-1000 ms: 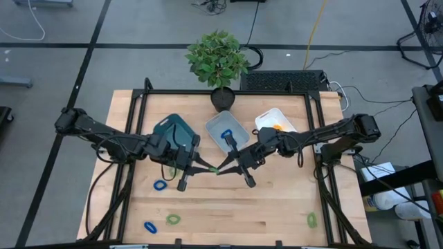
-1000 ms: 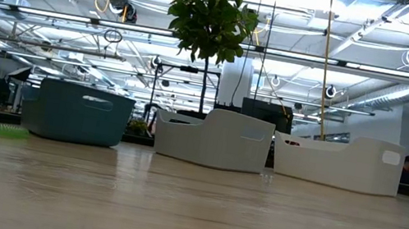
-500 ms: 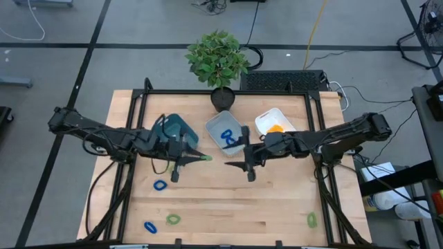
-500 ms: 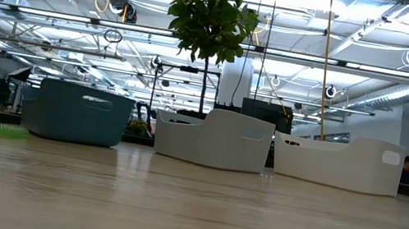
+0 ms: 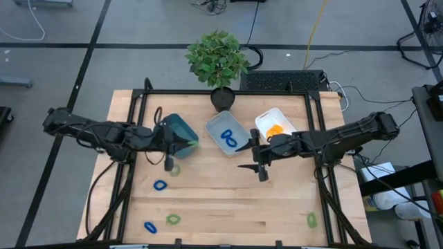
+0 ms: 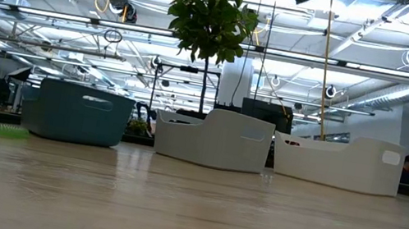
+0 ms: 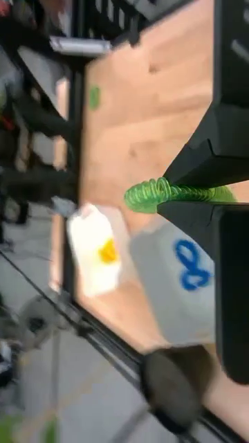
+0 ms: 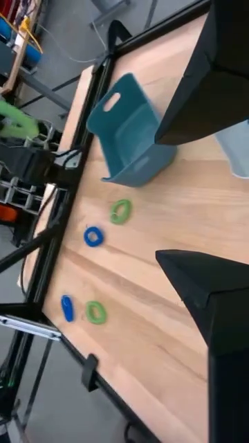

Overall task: Sort spring keychains
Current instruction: Put the top right green spring keychain into the blue bin

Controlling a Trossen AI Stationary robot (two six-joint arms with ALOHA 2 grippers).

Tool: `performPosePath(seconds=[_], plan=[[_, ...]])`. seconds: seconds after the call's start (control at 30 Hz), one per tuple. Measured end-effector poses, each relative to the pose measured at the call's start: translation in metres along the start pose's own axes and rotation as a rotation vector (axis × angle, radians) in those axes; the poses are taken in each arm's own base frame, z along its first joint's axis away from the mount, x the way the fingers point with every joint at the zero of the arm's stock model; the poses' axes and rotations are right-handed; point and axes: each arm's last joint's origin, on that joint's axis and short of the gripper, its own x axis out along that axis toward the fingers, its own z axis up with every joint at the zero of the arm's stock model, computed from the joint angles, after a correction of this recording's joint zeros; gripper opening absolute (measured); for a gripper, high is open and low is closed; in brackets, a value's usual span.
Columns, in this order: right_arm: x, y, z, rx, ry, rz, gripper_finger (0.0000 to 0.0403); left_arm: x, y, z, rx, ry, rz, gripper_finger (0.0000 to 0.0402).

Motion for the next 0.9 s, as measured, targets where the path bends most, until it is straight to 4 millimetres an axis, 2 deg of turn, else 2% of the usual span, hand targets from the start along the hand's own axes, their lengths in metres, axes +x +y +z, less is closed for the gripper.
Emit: performPosePath(seconds=[0.3, 0.57, 0.8, 0.9], plan=[[-0.009, 0.010, -0.030, 0.017, -0.103, 0.005, 0.0243, 0.007, 0.034, -0.006, -0.181, 0.185, 0.195, 0.0017], [-0.014, 0.025, -0.058, 0.010, -0.218, 0.030, 0.0242, 0.014, 0.068, -0.008, -0.279, 0.453, 0.361, 0.0017], [-0.015, 0.029, -0.068, 0.005, -0.263, 0.031, 0.0242, 0.030, 0.094, -0.040, -0.368, 0.782, 0.483, 0.0017], [-0.015, 0.029, -0.067, 0.006, -0.271, 0.029, 0.0242, 0.040, 0.104, -0.052, -0.397, 0.842, 0.476, 0.0017]])
